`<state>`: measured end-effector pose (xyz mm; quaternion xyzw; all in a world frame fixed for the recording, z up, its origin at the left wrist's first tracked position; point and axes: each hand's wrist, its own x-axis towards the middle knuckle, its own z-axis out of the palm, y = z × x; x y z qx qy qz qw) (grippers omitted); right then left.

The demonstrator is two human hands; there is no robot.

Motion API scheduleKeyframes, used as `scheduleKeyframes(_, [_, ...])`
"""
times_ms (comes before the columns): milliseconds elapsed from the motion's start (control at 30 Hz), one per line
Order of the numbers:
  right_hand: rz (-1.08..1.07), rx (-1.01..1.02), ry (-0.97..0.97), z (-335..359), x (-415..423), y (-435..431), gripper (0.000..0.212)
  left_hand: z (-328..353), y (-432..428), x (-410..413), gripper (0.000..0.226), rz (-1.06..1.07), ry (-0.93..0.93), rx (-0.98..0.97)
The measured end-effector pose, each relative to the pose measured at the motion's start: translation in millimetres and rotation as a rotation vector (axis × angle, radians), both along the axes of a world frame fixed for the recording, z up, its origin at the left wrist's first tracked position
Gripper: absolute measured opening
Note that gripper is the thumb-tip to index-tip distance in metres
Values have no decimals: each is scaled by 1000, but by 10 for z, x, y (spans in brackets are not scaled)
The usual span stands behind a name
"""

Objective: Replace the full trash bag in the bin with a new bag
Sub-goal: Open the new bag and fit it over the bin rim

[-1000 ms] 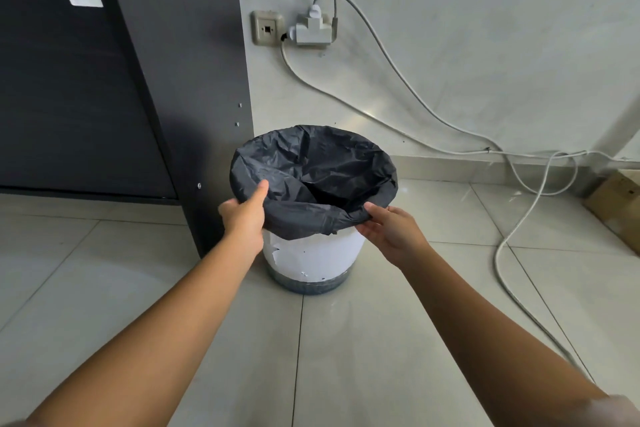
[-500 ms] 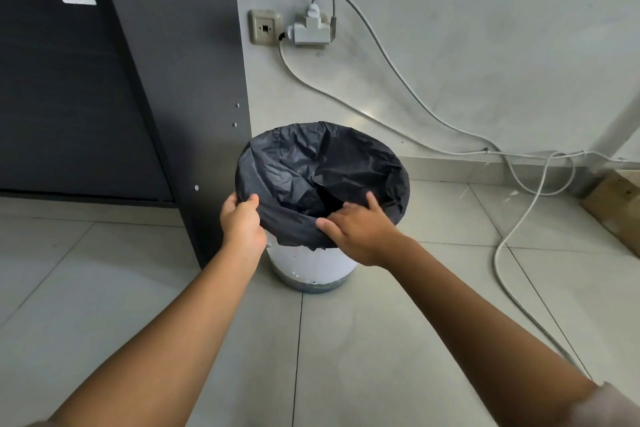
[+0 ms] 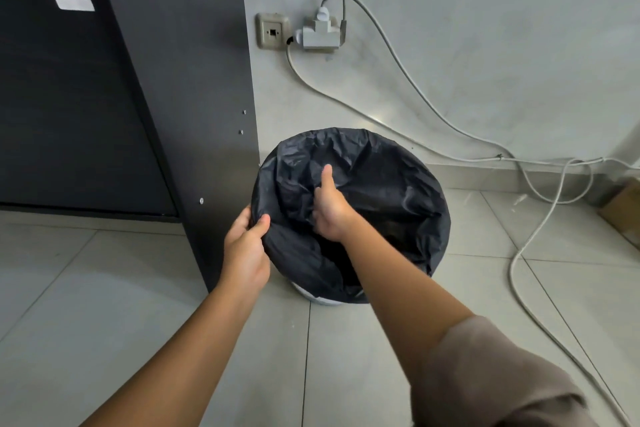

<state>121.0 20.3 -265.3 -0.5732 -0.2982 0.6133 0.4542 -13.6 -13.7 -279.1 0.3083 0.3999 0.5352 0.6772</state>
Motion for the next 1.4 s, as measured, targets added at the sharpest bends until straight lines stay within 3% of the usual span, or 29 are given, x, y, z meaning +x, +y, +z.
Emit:
scheduleKeyframes(133, [177, 69, 136, -93, -114, 17, 90, -7, -10, -13, 37, -72, 31, 70])
scheduleKeyframes(200, [189, 79, 41, -87, -80, 3, 84, 0, -5, -23, 35, -89, 30, 90])
scheduleKeyframes(233, [172, 104, -143, -68, -37, -17, 79, 6, 0, -23, 34, -95, 26, 91])
scheduleKeyframes(300, [183, 201, -806, 23, 137, -88, 62, 20, 19, -19, 31, -99, 26, 82])
scheduleKeyframes(367, [388, 277, -1552, 60, 432, -163, 49, 32, 34, -11, 34, -100, 29, 72])
scheduleKeyframes(400, [533, 246, -1814, 42, 606, -204, 48, 34, 39, -9, 36, -105, 32, 69])
scheduleKeyframes(500, [822, -36, -2209, -30, 1032, -316, 53, 54, 35, 2, 42, -124, 57, 76])
scheduleKeyframes(600, [932, -281, -2293, -98, 1234, -373, 57, 63, 21, 18, 43, -134, 58, 91])
scheduleKeyframes(667, [941, -332, -2294, -90, 1259, -395, 55, 65, 23, 25, 43, -136, 62, 95])
scheduleKeyframes(800, [767, 51, -2278, -31, 1041, -458, 41, 72, 42, 26, 40, -138, 61, 92])
scheduleKeyframes(833, [755, 58, -2281, -32, 988, -484, 40, 76, 45, 21, 39, -129, 57, 88])
scheduleKeyframes(967, [896, -425, -2162, -95, 1092, -658, 55, 79, 42, 4, 39, -111, 53, 73])
scheduleKeyframes(1033, [897, -460, -2069, -67, 1144, -652, 55, 77, 35, 16, 41, -107, 50, 64])
scheduleKeyframes(1100, [638, -236, -1802, -76, 1003, -512, 46, 63, 42, 28, 42, -110, 52, 60])
scheduleKeyframes(1167, [263, -59, -1273, -114, 747, -277, 52, 59, 52, 45, 43, -117, 63, 70])
scheduleKeyframes(1267, [-24, -37, -503, -204, 369, 20, 63, 61, 45, 58, 40, -147, 63, 100])
scheduleKeyframes(1333, [-43, -58, -251, -247, 229, 103, 57, 60, 28, 64, 39, -177, 56, 115])
scheduleKeyframes(1400, [22, -46, -163, -235, 162, 97, 60, 54, 21, 69, 41, -201, 50, 126])
